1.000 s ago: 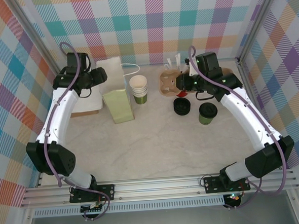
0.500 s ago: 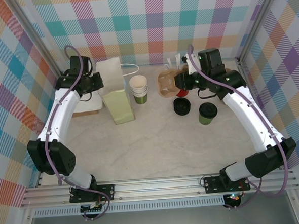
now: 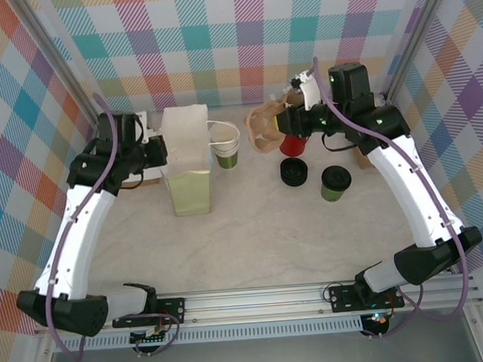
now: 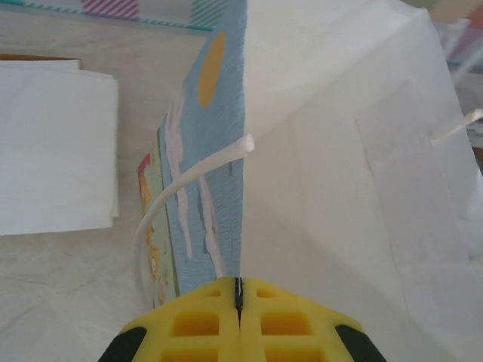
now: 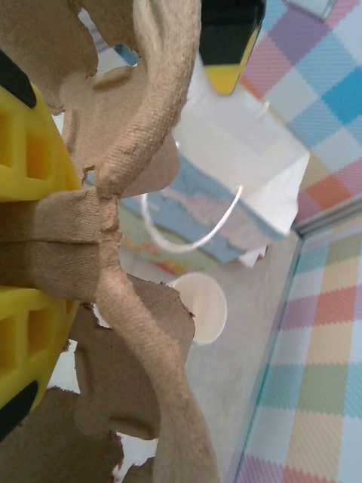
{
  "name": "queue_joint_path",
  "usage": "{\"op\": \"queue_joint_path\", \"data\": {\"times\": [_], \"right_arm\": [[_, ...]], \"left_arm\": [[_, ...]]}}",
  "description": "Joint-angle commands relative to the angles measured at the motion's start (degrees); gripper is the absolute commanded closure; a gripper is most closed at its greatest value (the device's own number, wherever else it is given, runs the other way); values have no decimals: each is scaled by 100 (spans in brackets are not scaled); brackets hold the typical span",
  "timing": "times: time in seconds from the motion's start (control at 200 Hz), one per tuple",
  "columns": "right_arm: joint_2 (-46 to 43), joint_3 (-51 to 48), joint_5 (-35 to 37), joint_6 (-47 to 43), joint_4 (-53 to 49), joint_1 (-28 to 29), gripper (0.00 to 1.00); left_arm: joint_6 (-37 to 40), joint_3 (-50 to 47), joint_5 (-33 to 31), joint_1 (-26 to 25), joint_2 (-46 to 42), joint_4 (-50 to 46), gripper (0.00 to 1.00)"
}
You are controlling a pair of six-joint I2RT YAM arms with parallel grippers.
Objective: Pack the takeout coffee
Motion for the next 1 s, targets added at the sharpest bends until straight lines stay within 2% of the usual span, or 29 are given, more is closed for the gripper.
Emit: {"op": "queue_joint_path", "data": {"times": [0.0,0.38,0.805,0.995], "right_arm": [[93,355,-824,9,4,140,81],[384,1011,-1829,425,-183,458,81],[789,892,-2385,644,-460,521,82],[1003,702,-2641,459,-711,513,82]], "left_arm": [[1,-149,267,-353,-266,-51,100],[31,9,580,-1316,-37,-57,100],[27,-135,1402,-1598,592,936,100],[-99,-368,1710,-1607,690,1258,100]]}}
